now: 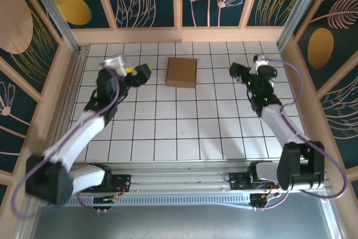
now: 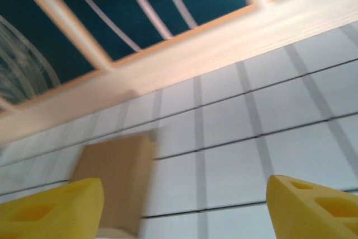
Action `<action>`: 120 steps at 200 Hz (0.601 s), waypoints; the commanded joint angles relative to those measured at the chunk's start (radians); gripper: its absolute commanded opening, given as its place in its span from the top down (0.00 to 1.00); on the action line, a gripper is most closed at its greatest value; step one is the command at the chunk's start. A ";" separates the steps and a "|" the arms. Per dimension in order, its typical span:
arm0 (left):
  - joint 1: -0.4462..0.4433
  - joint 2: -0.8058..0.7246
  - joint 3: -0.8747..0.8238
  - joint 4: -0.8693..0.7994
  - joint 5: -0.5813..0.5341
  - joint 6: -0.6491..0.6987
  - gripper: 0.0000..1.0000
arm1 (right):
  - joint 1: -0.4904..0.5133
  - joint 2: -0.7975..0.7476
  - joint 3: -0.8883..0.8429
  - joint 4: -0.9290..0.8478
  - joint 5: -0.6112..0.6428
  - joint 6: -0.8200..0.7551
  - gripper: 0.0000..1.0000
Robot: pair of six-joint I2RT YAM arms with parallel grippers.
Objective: Fold the paper box
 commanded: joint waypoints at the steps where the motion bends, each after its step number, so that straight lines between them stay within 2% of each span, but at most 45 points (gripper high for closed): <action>1: 0.001 -0.119 -0.160 -0.109 -0.356 0.109 0.01 | -0.049 -0.027 -0.185 0.089 0.154 -0.157 0.19; 22: 0.000 -0.310 -0.319 -0.118 -0.551 0.127 0.01 | -0.075 -0.020 -0.371 0.341 0.169 -0.215 0.14; 36: 0.000 -0.451 -0.464 0.000 -0.613 0.258 0.01 | -0.078 0.044 -0.487 0.602 0.147 -0.261 0.08; 48: 0.003 -0.553 -0.618 0.168 -0.686 0.373 0.01 | -0.082 0.097 -0.442 0.587 0.122 -0.267 0.06; 59: 0.003 -0.629 -0.729 0.288 -0.774 0.396 0.01 | -0.085 0.167 -0.409 0.647 0.086 -0.286 0.06; 67: 0.004 -0.667 -0.792 0.359 -0.796 0.425 0.01 | -0.087 0.217 -0.392 0.711 0.047 -0.297 0.06; 79: 0.004 -0.675 -0.869 0.484 -0.805 0.490 0.01 | -0.130 0.307 -0.406 0.859 -0.077 -0.262 0.04; 87: 0.004 -0.657 -0.880 0.519 -0.820 0.505 0.01 | -0.165 0.278 -0.422 0.827 -0.102 -0.235 0.01; 104: 0.008 -0.559 -0.895 0.648 -0.804 0.562 0.01 | -0.160 0.301 -0.511 1.010 -0.139 -0.260 0.01; 112: 0.016 -0.496 -0.899 0.724 -0.764 0.584 0.01 | -0.160 0.359 -0.540 1.158 -0.159 -0.250 0.01; 120: 0.033 -0.420 -0.890 0.789 -0.722 0.590 0.01 | -0.164 0.328 -0.537 1.075 -0.131 -0.249 0.01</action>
